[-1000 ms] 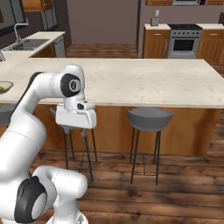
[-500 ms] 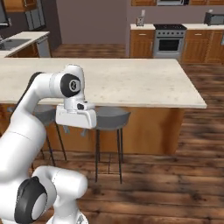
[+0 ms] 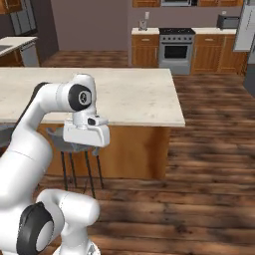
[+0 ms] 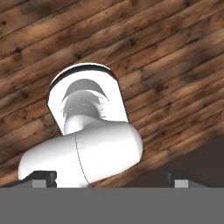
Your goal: There is a bowl on the dining counter. Grab a lemon wedge from the fridge and place it in the bowl. Then get the liquor bottle and glass cup from the cabinet and place them next to the bowl.
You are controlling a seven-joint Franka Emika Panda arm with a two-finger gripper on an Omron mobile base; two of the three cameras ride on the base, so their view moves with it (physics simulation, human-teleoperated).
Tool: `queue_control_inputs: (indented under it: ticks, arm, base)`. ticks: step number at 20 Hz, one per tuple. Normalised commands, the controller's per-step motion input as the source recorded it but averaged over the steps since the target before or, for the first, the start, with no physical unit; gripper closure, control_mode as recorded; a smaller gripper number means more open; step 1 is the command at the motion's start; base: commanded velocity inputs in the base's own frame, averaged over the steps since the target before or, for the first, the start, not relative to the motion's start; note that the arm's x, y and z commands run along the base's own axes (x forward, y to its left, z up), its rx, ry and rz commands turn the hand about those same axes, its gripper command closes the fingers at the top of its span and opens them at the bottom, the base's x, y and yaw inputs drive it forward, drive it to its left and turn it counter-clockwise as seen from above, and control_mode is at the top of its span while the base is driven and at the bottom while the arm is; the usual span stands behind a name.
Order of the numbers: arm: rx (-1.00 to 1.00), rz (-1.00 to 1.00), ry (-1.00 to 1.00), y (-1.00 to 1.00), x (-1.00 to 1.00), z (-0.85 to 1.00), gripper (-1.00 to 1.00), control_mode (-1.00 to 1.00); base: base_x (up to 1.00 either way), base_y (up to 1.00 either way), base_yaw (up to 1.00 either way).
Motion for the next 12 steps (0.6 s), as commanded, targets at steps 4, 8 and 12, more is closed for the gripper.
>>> queue_control_inputs:
  ticks: [4,8,12]
  arm:
    - [0.0,0.0,0.0,0.0,0.0,0.0,-1.0,1.0]
    - [0.0,0.0,0.0,0.0,0.0,0.0,-1.0,1.0]
    - [0.0,0.0,0.0,0.0,0.0,0.0,-1.0,1.0]
  base:
    - [0.82,-1.0,0.0]
    - [0.98,-1.0,0.02]
    - [1.0,-1.0,0.08]
